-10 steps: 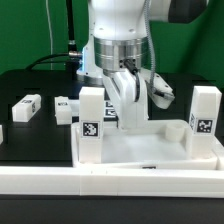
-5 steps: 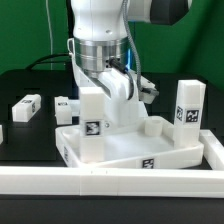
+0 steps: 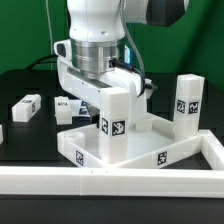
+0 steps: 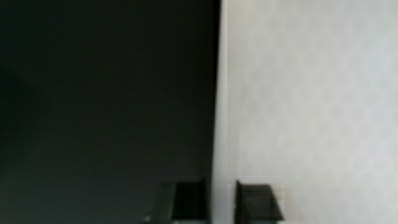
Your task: Assemble desk
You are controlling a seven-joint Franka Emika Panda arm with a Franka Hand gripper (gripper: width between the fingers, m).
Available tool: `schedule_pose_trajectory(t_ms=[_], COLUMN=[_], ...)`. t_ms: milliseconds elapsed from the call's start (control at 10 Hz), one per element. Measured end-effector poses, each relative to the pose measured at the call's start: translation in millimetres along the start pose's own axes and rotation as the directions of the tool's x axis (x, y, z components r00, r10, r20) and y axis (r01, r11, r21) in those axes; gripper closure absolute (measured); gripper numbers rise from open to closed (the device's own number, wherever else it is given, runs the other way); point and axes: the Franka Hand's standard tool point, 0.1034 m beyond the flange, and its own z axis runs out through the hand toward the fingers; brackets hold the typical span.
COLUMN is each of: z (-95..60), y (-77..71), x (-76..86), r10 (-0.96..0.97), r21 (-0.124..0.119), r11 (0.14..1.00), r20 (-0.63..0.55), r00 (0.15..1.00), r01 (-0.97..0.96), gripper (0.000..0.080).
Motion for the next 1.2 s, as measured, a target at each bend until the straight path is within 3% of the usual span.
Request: schedule_pose_trajectory(t_ms=[300, 800, 1200], z=[-2.7, -2.8, -4.4], y=[-4.8, -5.7, -31.0], x=[5.6, 5.6, 11.8], r10=[-0.217, -0.528, -0.719], r21=[-0.003, -0.011, -0.030], r11=[0.976, 0.849, 0.695], r20=[-0.011, -0.009, -0.024], r00=[0.976, 0.849, 0.695], r01=[0.217, 0.528, 0.718], gripper=[0.0736, 0.0739, 0.0739])
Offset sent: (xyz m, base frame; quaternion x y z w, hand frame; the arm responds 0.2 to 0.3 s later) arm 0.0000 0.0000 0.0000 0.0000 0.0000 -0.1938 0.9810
